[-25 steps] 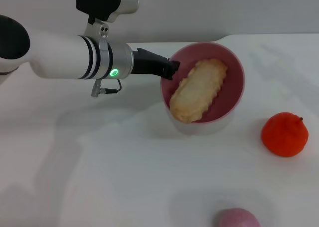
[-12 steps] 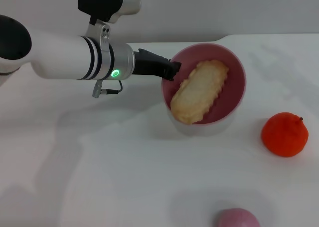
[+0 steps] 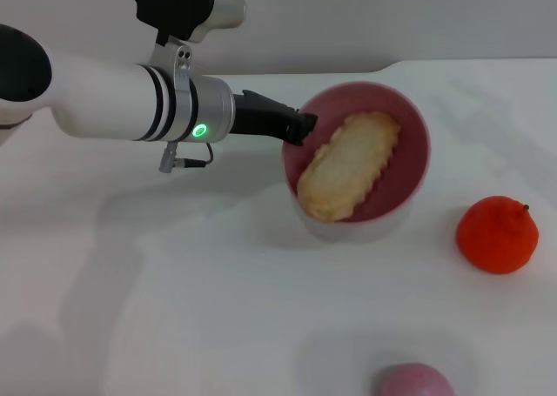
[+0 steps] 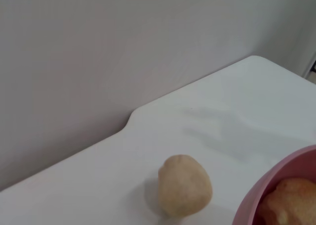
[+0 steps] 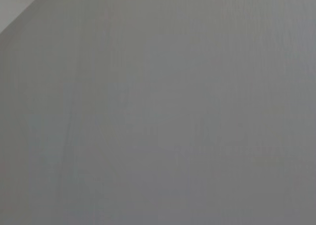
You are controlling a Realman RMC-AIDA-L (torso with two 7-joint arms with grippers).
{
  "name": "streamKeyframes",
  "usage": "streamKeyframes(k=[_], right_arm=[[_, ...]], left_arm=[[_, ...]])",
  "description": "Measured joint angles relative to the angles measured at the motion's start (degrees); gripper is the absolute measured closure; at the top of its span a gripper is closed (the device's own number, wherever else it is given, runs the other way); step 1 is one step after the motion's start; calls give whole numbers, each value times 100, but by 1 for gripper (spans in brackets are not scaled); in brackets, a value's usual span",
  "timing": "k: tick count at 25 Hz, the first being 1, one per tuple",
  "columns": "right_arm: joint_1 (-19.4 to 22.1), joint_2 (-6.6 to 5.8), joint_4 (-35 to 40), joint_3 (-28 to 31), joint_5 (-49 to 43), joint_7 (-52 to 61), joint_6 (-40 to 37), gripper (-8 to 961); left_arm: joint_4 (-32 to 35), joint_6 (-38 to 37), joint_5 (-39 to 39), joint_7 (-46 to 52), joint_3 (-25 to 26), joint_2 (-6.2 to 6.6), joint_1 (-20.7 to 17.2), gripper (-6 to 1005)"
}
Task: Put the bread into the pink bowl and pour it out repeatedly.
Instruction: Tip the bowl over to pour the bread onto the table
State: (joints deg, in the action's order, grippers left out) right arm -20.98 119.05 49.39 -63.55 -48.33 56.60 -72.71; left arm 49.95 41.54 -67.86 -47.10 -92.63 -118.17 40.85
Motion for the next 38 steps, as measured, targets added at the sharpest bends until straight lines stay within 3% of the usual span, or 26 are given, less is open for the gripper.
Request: streamKeyframes(k=[7, 13, 22, 33, 38], right_arm=[[27, 4, -24, -9, 22, 0, 7, 507], [45, 4, -26, -8, 36, 33, -6, 507], [163, 4, 29, -53, 43, 58, -29, 508], [286, 4, 113, -20, 130, 61, -103, 508], [295, -3, 115, 9, 131, 62, -103, 508]], left_arm=[[324, -610, -25, -101, -123, -23, -276, 954], [1081, -1874, -22, -218, -1223, -9, -764, 953], [1118, -3126, 2, -444, -2112, -21, -810, 954], [1053, -4578, 153, -585, -2637, -24, -956, 953], [1033, -5333, 165, -586, -3189, -30, -988, 953]])
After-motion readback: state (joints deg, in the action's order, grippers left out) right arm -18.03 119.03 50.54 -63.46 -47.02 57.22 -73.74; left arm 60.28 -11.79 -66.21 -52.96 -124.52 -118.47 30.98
